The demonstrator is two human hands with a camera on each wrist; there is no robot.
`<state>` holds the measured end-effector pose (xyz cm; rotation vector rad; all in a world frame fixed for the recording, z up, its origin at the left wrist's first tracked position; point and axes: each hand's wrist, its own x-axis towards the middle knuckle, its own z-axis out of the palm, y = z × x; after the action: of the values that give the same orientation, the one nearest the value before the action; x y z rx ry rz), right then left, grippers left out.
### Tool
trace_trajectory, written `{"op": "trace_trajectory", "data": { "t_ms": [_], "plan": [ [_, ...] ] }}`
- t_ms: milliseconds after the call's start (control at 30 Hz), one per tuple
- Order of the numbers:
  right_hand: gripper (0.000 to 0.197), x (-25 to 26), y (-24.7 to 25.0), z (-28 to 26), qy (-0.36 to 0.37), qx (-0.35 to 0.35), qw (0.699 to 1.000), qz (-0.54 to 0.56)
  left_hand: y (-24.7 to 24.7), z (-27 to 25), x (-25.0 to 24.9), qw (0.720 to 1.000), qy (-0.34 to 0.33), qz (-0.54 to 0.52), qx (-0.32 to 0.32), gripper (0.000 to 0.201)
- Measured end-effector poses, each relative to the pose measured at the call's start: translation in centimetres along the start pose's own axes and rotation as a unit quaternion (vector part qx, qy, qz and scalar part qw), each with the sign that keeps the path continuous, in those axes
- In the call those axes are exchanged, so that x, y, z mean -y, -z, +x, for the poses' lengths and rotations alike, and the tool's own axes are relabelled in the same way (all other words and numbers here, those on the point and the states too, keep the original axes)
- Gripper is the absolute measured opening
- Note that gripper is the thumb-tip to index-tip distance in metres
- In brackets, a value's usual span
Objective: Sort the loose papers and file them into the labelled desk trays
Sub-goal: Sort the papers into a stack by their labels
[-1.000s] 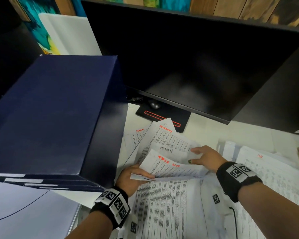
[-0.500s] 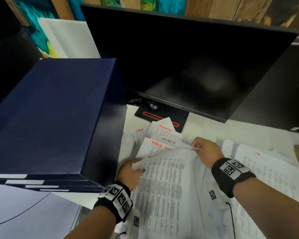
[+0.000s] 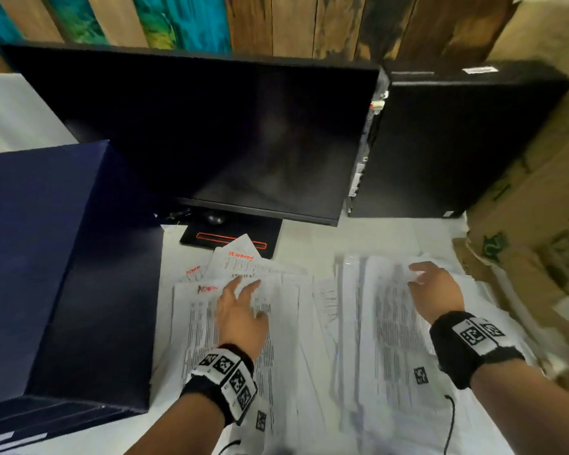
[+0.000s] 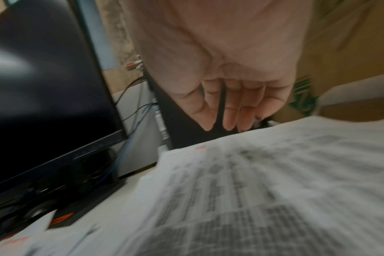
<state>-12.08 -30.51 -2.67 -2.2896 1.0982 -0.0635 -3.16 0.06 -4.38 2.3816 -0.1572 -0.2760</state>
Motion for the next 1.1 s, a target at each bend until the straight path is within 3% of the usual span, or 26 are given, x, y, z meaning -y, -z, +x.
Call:
{"op": "trace_trajectory", "data": {
  "t_ms": [100,200,400,500,633,833,967,1100],
  "plan": [
    [0.036,-4.7,3.0,-0.1,-0.098,-0.043,0.994,-0.008,-3.7,-0.5,-3.0,0.989,-0.046,-0.078,0.120,0.043],
    [0.043,-8.1,4.4,-0.8,-0.181,-0.005,0.983,-0.013,-6.6,-1.2,-5.7,0.965,-0.042,-0.121,0.227,0.036],
    [0.040,-10.3,5.1,-2.0,-0.178,0.100,0.974,-0.100,-10.1,-1.7,-8.4,0.942,-0.038,-0.088,0.322,0.038],
    [0.044,-10.3,5.1,-2.4,-0.177,0.102,0.976,-0.073,-10.2,-2.2,-9.7,0.938,-0.044,-0.120,0.322,0.036],
    [0.047,-10.4,4.7,-2.9,-0.172,0.070,0.982,-0.025,-10.4,-2.4,-10.7,0.935,0.007,-0.178,0.307,0.038],
    [0.053,-11.5,3.4,-3.1,-0.170,0.052,0.984,0.025,-11.7,-2.2,-10.9,0.935,0.012,-0.134,0.327,0.034],
    [0.051,-11.9,3.5,-3.0,-0.191,0.047,0.977,0.087,-12.3,-2.5,-11.2,0.958,-0.091,-0.025,0.270,0.033],
    [0.038,-12.4,3.4,-3.0,-0.199,0.047,0.970,0.133,-12.7,-3.1,-10.5,0.957,-0.166,0.058,0.229,0.034]
  ]
}}
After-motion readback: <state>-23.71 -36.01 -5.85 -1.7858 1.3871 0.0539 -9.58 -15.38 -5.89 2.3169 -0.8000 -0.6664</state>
